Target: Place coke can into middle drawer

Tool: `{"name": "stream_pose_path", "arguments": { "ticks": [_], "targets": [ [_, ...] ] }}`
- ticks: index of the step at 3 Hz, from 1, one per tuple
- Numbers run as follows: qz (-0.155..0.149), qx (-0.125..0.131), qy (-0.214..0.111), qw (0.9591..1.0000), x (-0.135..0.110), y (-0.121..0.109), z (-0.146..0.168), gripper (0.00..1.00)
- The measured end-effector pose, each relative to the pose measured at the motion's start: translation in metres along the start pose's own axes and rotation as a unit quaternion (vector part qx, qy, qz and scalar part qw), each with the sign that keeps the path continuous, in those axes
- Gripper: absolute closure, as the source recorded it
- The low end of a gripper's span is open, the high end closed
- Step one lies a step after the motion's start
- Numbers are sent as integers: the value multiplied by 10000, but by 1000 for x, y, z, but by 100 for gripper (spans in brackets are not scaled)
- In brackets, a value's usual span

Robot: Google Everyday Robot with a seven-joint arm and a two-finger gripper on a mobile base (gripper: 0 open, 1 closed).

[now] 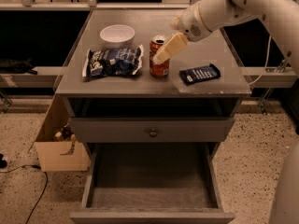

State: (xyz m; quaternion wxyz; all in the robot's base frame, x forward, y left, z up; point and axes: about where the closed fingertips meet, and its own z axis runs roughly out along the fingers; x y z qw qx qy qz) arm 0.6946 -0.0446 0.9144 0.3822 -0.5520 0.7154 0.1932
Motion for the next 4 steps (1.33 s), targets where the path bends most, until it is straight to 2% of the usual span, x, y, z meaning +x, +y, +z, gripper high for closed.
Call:
{"name": "stream_pose_path", "arguments": {
  "ticks": [1, 2, 3, 4],
  "targets": [
    [342, 9, -199, 9992, 11, 10, 0, 0],
    [419, -297, -197, 9985, 6, 34, 40, 0],
    [416, -302, -197, 9985, 5, 34, 40, 0],
    [416, -303, -197, 9985, 5, 34, 40, 15]
  ]
}}
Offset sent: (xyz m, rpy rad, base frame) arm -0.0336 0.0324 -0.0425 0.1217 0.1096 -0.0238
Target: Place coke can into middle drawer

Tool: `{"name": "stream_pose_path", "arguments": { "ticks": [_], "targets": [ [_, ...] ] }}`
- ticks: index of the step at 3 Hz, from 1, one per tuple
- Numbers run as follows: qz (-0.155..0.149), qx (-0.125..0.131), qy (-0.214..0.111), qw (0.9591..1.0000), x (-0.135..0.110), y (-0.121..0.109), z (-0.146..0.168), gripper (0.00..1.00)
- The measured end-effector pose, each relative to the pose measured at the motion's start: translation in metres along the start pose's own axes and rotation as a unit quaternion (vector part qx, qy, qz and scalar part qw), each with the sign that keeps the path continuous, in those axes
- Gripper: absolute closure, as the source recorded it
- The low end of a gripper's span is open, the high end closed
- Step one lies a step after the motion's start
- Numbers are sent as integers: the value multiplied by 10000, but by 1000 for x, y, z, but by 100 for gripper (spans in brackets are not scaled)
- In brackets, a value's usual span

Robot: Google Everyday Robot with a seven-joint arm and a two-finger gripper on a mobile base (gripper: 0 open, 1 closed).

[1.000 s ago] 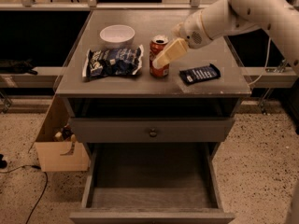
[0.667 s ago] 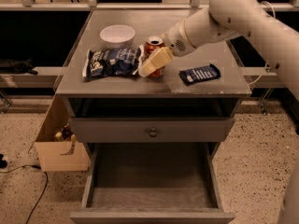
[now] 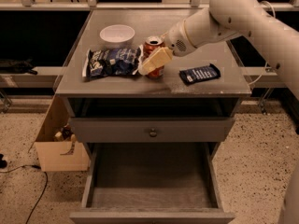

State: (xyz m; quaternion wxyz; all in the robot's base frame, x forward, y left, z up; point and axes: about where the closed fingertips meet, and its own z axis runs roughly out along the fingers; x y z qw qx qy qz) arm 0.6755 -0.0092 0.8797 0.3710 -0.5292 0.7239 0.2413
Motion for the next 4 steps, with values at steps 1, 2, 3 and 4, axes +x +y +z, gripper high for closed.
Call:
{"name": "stream_pose_path", "arguments": {
  "ticks": [1, 2, 3, 4],
  "targets": [
    [0, 0, 0, 10000, 0, 0, 0, 38],
    [0, -1, 0, 10000, 0, 0, 0, 63],
    [0, -1, 0, 10000, 0, 0, 0, 85],
    [0, -1, 0, 10000, 0, 0, 0, 100]
  ]
}}
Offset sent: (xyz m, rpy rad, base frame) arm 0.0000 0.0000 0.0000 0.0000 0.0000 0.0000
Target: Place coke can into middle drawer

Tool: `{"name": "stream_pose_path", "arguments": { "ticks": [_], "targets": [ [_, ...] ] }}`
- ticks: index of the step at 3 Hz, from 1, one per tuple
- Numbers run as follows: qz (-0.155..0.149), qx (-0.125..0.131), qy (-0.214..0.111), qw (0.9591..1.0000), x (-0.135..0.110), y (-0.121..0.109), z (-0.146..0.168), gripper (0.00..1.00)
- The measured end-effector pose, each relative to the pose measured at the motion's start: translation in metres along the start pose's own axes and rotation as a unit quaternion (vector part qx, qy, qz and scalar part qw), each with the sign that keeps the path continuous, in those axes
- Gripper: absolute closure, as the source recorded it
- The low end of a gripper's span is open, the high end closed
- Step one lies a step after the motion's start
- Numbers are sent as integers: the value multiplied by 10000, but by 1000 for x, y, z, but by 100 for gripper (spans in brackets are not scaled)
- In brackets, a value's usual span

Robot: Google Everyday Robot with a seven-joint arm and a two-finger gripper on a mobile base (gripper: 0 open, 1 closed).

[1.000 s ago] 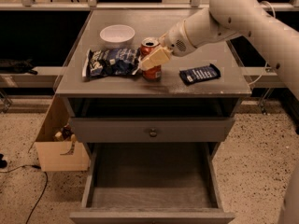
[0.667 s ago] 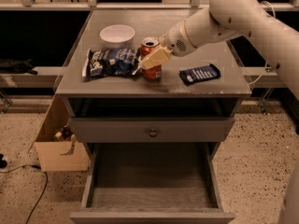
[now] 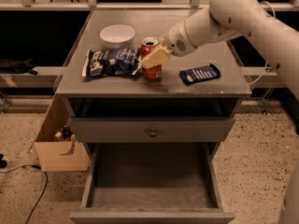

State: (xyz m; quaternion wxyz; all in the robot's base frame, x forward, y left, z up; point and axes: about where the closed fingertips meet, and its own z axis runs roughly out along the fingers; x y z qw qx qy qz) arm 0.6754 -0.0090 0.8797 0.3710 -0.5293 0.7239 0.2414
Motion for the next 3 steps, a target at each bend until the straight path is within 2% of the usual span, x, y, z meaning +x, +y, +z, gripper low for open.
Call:
{"name": "stream_pose_path", "arguments": {
  "ticks": [2, 3],
  "targets": [
    [-41, -41, 111, 9999, 2, 4, -4, 100],
    [-186, -65, 485, 9986, 21, 37, -39, 100]
  ]
}}
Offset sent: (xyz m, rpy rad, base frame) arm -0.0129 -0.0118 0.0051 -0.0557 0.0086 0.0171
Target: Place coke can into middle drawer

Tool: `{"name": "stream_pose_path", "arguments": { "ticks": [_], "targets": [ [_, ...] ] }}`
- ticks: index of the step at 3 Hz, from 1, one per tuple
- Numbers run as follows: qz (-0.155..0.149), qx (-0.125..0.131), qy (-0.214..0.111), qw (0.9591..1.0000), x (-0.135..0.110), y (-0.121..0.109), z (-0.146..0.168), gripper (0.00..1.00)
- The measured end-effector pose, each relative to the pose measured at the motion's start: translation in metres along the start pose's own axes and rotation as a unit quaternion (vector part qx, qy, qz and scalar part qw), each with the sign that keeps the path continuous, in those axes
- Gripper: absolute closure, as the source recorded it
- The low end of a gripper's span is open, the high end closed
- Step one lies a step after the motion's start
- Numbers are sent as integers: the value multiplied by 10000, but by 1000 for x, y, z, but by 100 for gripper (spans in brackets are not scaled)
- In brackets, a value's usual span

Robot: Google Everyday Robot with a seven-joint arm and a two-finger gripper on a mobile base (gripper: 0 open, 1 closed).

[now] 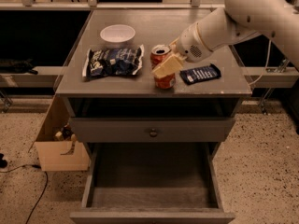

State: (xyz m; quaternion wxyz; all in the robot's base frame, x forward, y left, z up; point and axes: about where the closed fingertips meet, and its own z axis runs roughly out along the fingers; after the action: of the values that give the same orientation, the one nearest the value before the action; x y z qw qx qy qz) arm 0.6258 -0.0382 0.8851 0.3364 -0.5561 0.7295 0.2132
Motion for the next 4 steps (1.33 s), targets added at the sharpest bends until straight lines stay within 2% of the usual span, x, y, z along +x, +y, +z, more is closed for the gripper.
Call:
{"name": "stream_pose_path", "arguments": {
  "ticks": [1, 2, 3, 4],
  "targets": [
    [190, -60, -172, 9997, 30, 69, -52, 100],
    [516, -20, -505, 9974, 50, 123, -76, 100],
    [796, 107, -549, 9953, 72, 130, -92, 100],
    [718, 92, -556, 9958, 65, 128, -86, 100]
  ]
}}
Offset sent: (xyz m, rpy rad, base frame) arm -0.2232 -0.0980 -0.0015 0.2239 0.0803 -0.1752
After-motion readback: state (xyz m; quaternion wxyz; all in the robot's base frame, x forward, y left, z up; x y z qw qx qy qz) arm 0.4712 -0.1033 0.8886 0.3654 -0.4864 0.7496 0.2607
